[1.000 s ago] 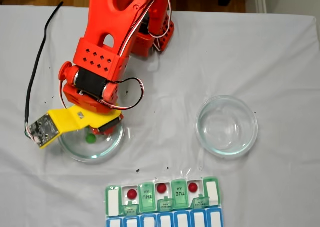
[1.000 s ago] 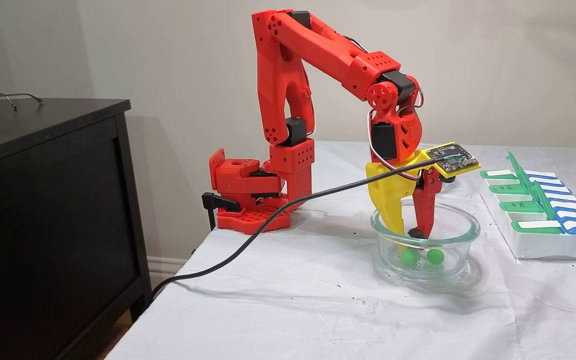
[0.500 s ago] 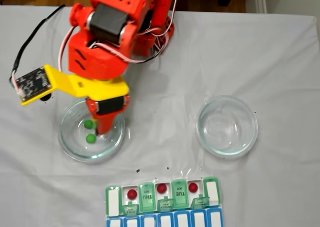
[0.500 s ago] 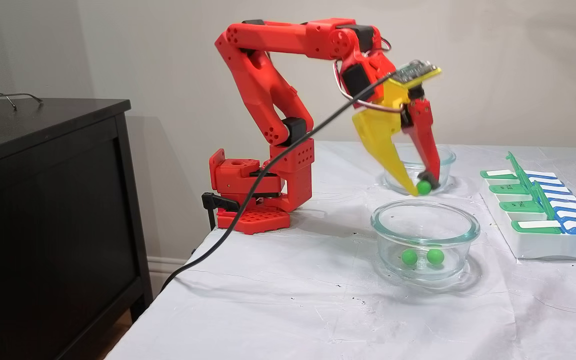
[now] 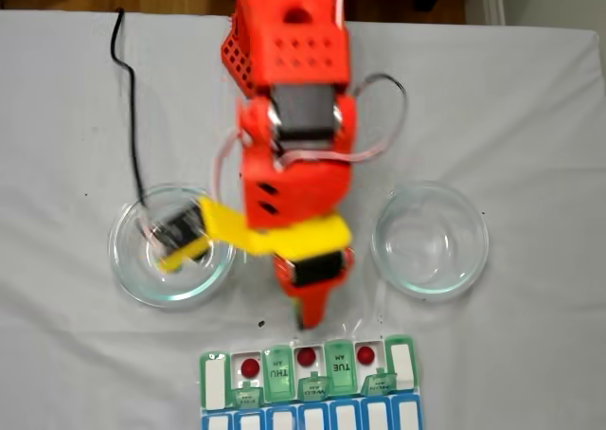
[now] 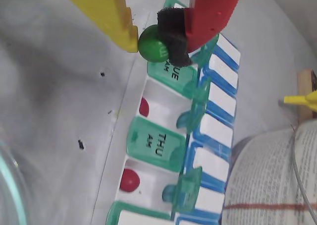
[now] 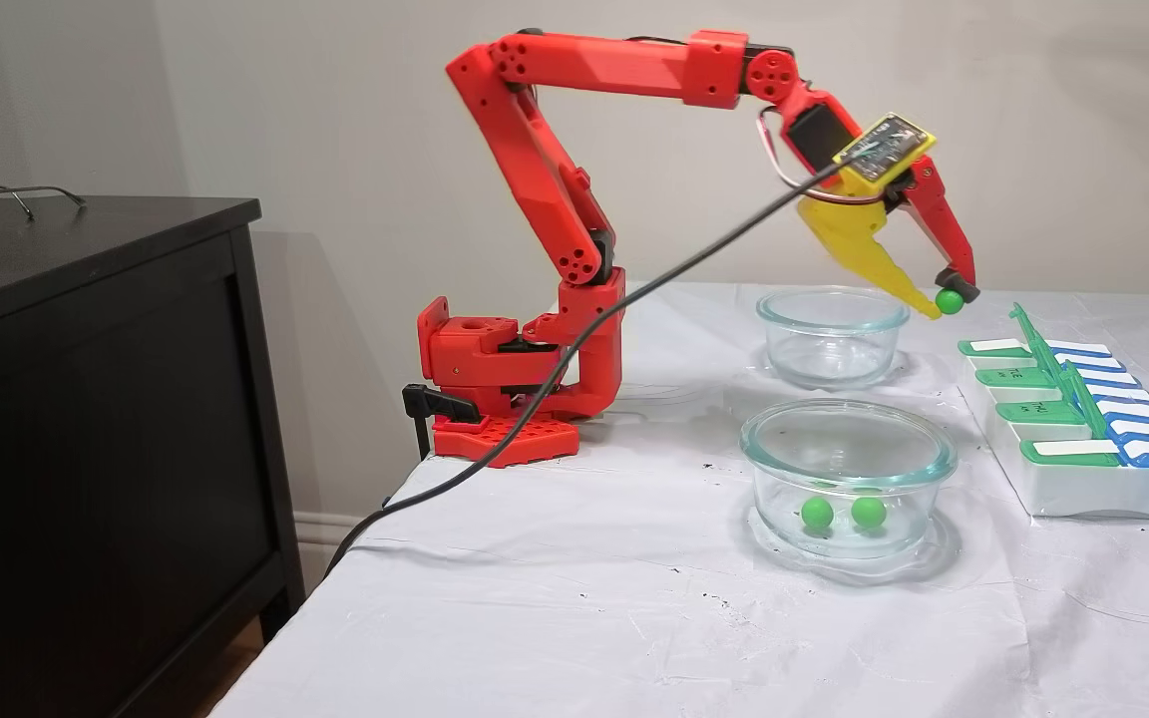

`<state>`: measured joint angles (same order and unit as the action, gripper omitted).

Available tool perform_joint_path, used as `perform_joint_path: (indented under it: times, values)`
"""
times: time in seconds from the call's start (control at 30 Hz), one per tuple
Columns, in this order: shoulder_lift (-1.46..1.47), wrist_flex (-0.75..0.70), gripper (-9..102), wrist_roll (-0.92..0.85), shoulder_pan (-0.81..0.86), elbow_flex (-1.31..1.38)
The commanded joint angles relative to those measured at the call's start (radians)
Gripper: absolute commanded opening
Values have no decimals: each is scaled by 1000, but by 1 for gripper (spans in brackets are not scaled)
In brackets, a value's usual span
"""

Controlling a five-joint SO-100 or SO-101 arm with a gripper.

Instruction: Sort medicines into box.

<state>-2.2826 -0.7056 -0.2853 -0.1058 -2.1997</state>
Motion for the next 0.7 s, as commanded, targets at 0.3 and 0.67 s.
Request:
perform_joint_path:
  times: [0.3, 0.67]
  values:
    - [318, 71, 0, 123, -133, 333]
    - [221, 206, 0, 115, -166, 201]
